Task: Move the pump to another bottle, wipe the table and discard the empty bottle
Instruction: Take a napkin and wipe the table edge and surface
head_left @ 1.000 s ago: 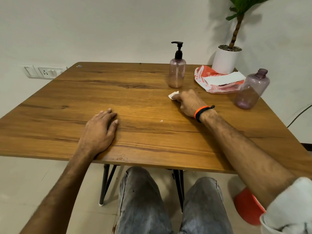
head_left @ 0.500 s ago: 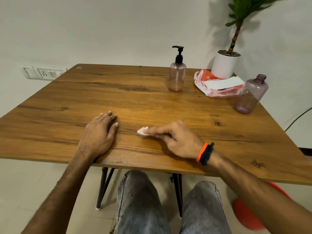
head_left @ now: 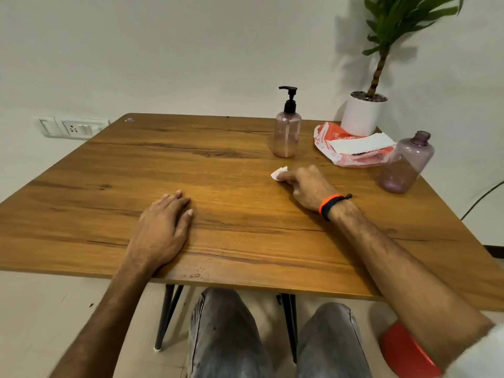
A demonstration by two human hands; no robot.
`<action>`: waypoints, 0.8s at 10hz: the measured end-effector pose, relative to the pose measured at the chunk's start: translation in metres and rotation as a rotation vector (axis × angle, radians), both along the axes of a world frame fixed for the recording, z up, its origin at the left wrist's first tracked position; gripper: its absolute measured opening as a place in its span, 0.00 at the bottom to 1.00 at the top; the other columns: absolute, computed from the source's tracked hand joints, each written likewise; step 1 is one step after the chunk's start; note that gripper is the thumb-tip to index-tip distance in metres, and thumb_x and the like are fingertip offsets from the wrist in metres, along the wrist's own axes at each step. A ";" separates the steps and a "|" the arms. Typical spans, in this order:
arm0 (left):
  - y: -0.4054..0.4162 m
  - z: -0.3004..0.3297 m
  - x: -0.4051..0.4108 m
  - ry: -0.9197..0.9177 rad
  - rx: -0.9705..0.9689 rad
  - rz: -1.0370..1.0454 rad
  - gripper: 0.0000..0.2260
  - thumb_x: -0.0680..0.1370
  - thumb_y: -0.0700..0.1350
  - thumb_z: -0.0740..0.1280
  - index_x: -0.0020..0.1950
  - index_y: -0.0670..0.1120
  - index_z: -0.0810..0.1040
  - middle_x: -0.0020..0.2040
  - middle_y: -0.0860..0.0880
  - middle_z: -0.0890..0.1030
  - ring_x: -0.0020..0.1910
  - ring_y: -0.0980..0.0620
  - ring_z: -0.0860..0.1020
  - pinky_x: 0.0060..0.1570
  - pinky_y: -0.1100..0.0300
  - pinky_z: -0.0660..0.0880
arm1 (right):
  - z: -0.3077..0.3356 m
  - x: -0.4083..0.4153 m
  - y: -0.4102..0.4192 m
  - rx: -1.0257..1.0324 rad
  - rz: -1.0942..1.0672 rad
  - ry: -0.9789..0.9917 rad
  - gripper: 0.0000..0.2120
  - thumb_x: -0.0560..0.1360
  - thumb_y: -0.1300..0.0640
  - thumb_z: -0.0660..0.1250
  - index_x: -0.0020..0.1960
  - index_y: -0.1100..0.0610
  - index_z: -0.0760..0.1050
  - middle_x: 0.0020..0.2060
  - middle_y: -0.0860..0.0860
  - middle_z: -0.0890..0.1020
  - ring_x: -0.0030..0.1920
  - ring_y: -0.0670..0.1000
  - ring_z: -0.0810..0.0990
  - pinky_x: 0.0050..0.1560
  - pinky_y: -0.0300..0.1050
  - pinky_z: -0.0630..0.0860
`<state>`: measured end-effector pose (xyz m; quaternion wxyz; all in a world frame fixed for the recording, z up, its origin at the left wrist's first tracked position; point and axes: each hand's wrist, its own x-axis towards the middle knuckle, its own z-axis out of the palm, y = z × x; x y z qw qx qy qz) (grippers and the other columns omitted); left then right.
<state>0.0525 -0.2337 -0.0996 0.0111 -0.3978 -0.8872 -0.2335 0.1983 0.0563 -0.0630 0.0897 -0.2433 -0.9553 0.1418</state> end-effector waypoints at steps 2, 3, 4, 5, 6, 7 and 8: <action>-0.001 -0.001 0.000 0.008 -0.002 -0.004 0.21 0.82 0.54 0.57 0.73 0.49 0.69 0.76 0.49 0.66 0.76 0.48 0.61 0.75 0.46 0.59 | -0.002 0.056 -0.027 -0.029 0.180 0.031 0.23 0.78 0.68 0.59 0.66 0.50 0.76 0.68 0.49 0.76 0.70 0.50 0.72 0.73 0.43 0.65; 0.000 0.000 0.001 0.007 -0.002 -0.002 0.21 0.82 0.53 0.57 0.73 0.48 0.69 0.76 0.48 0.66 0.76 0.48 0.61 0.75 0.46 0.58 | -0.004 0.067 -0.040 -0.037 0.161 0.052 0.23 0.78 0.68 0.59 0.68 0.49 0.75 0.69 0.49 0.75 0.71 0.51 0.71 0.73 0.43 0.64; 0.001 0.002 0.002 0.006 -0.006 0.003 0.21 0.82 0.53 0.57 0.73 0.48 0.69 0.76 0.48 0.66 0.77 0.47 0.61 0.75 0.45 0.58 | -0.004 0.067 -0.063 -0.042 0.125 0.012 0.25 0.77 0.67 0.60 0.70 0.48 0.72 0.70 0.52 0.74 0.70 0.54 0.72 0.72 0.49 0.68; 0.001 0.003 0.004 0.000 -0.007 0.007 0.21 0.82 0.52 0.57 0.73 0.48 0.69 0.76 0.47 0.66 0.77 0.47 0.61 0.75 0.44 0.58 | -0.007 0.067 -0.107 -0.029 0.188 0.005 0.27 0.75 0.68 0.61 0.71 0.48 0.70 0.70 0.52 0.74 0.68 0.55 0.73 0.70 0.52 0.69; 0.001 0.004 0.006 -0.002 -0.001 0.010 0.20 0.82 0.52 0.58 0.73 0.47 0.69 0.76 0.47 0.66 0.76 0.47 0.61 0.75 0.45 0.58 | -0.012 0.067 -0.148 0.009 0.311 0.017 0.27 0.75 0.68 0.61 0.71 0.51 0.71 0.71 0.51 0.73 0.69 0.55 0.73 0.70 0.53 0.69; 0.001 0.004 0.006 -0.003 -0.003 0.014 0.20 0.82 0.52 0.58 0.73 0.48 0.69 0.76 0.47 0.66 0.76 0.47 0.61 0.75 0.45 0.58 | -0.010 0.070 -0.153 -0.131 0.381 0.095 0.24 0.76 0.68 0.61 0.69 0.52 0.73 0.69 0.48 0.74 0.70 0.50 0.72 0.71 0.49 0.68; 0.001 0.004 0.006 -0.010 -0.005 0.007 0.20 0.82 0.52 0.57 0.73 0.47 0.69 0.76 0.47 0.66 0.77 0.47 0.61 0.75 0.44 0.58 | 0.001 0.072 -0.123 -0.369 0.237 0.257 0.22 0.78 0.67 0.61 0.66 0.49 0.76 0.65 0.45 0.78 0.67 0.44 0.74 0.69 0.41 0.70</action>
